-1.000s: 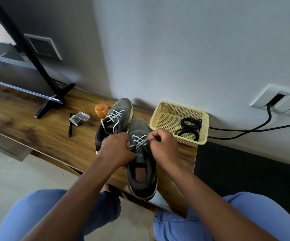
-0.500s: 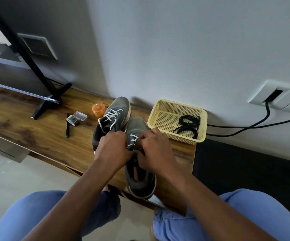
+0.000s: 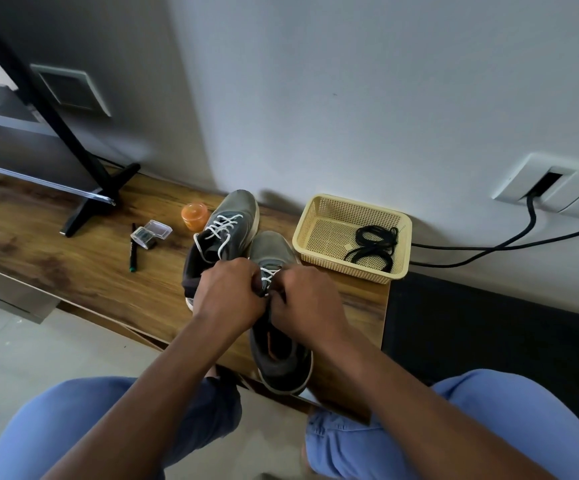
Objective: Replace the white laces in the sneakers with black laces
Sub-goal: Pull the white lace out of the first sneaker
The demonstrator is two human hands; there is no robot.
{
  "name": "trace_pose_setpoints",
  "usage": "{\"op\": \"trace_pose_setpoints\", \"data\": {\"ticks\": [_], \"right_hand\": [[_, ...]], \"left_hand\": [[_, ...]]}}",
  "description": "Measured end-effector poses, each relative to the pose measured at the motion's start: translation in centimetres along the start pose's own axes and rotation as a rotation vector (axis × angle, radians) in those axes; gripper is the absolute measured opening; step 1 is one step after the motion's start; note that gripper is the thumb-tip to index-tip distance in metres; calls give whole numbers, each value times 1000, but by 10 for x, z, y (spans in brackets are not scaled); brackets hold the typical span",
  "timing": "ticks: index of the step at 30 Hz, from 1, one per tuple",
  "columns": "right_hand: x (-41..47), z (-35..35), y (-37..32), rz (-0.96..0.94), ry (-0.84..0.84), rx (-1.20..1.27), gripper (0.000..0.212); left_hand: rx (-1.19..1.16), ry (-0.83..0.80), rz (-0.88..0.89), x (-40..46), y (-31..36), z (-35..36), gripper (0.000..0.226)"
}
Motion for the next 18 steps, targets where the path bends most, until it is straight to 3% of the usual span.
{"op": "trace_pose_setpoints", "data": {"ticks": [10, 14, 16, 18], "right_hand": [[0, 5, 3, 77, 82, 121, 18], [6, -4, 12, 279, 115, 507, 18], [12, -11, 18, 414, 117, 736, 28], [14, -18, 26, 403, 105, 732, 38]], "left_hand": [[38, -36, -26, 2, -4, 0, 18], [37, -70, -45, 4, -9, 0, 22], [68, -68, -36, 4, -10, 1, 25], [117, -29, 7, 3, -8, 1, 33]]}}
Point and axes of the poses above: each hand's wrist, its own x-axis towards the middle knuckle, its own z-axis out of the palm, y = z × x, the point moved 1 cm from there along x, towards the middle knuckle, and after that the axes turned 3 degrees about -x, right-handed, at the moved point
